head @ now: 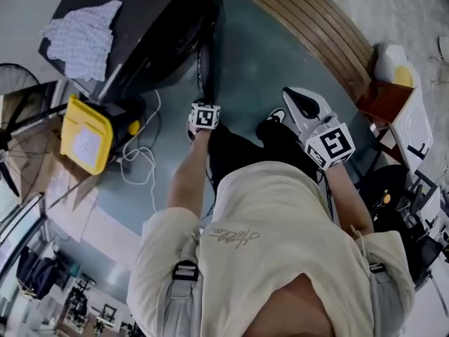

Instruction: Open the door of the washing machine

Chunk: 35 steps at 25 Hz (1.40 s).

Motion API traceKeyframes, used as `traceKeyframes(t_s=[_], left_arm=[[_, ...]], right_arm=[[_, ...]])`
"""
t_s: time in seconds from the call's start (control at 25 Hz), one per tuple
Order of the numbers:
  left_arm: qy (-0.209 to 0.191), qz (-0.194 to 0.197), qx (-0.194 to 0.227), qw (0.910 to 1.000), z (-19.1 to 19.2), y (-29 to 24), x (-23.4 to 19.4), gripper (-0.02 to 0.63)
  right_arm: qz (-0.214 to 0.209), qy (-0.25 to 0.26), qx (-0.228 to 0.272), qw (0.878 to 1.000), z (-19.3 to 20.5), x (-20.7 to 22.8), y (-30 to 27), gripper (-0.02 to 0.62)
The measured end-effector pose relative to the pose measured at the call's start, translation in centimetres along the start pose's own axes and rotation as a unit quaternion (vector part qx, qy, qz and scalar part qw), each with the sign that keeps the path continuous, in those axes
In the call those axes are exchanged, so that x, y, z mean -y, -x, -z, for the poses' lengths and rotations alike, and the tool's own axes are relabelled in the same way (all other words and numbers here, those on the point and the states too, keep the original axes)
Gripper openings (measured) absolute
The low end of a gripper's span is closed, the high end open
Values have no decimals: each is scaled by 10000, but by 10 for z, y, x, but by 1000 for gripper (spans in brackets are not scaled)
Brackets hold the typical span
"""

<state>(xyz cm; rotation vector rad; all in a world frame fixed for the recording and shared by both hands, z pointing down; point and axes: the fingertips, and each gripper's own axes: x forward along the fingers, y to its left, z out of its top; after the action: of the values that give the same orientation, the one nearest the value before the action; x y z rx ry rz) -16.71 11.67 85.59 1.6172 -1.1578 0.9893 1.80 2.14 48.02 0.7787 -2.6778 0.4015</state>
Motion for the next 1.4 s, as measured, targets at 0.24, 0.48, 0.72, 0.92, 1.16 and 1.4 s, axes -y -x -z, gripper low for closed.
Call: traceKeyframes(t_s=[0.24,0.48,0.72,0.92,1.16,1.4], left_arm=[[493,-217,427,9976,-19,-8,39,80],[1008,-389,744,9913,-50,-21,83,77],[1370,-506,700,9868,-68,-33,111,78],[1245,-441,661,9890,-85,-42,132,89],[1548,-296,775,9844,-113,-56,166,89],[2212,-472,908,9698,-143,-71,196,87]], right_arm=[[119,-92,160,9998,23,42,50,2],[281,-323,234,9988,45,83,93,2],[541,-663,233,9961,55,112,125,2],[801,-786,268,9933,61,134,148,2],[1006,-854,256,9909,63,166,164,2],[983,-741,247,9921,54,201,168,2]])
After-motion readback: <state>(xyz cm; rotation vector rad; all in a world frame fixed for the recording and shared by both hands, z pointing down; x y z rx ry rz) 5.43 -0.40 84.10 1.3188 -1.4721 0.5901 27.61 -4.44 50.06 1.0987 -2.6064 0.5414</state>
